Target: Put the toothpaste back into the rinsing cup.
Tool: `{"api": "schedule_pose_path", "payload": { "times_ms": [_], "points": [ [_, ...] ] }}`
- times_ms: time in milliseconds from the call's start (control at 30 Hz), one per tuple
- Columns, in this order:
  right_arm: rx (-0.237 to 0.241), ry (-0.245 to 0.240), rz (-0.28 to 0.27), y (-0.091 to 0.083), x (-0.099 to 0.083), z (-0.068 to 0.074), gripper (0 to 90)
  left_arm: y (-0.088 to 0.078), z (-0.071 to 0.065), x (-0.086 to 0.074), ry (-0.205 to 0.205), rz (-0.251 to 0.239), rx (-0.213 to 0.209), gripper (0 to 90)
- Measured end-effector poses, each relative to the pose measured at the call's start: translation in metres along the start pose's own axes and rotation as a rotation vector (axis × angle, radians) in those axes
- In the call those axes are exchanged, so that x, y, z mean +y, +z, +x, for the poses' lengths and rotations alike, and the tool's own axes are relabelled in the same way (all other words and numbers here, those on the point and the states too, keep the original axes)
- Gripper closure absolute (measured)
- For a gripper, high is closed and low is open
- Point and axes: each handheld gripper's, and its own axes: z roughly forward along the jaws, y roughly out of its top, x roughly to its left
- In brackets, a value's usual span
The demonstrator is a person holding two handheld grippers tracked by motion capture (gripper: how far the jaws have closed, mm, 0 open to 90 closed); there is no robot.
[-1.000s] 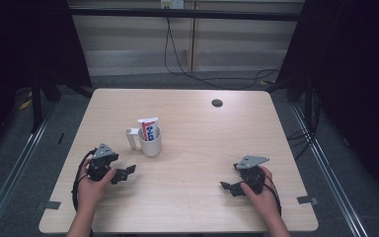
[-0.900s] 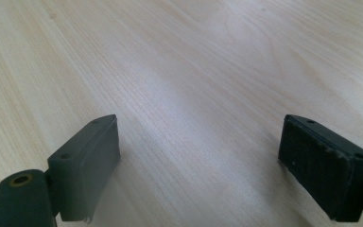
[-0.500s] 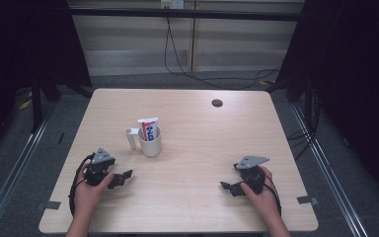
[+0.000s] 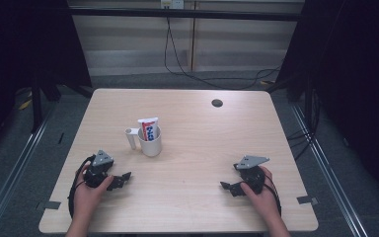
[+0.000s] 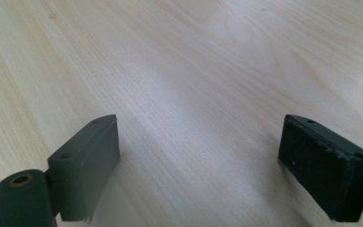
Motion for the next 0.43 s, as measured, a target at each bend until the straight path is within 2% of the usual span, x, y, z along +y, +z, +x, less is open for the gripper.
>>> {"api": "schedule_pose_path", "payload": {
  "times_ms": [200,433],
  "points": [
    [-0.001,-0.001,-0.001,0.0001,0.0000,0.0000,12.7,0.0018,-0.0020,-0.0002,-0.017,-0.010,0.005,14.1],
    [0.000,-0.002,-0.001,0.0000,0.0000,0.0000,12.7,0.0012,-0.0011,0.0000,-0.004,-0.001,0.007,14.0]
  ]
}}
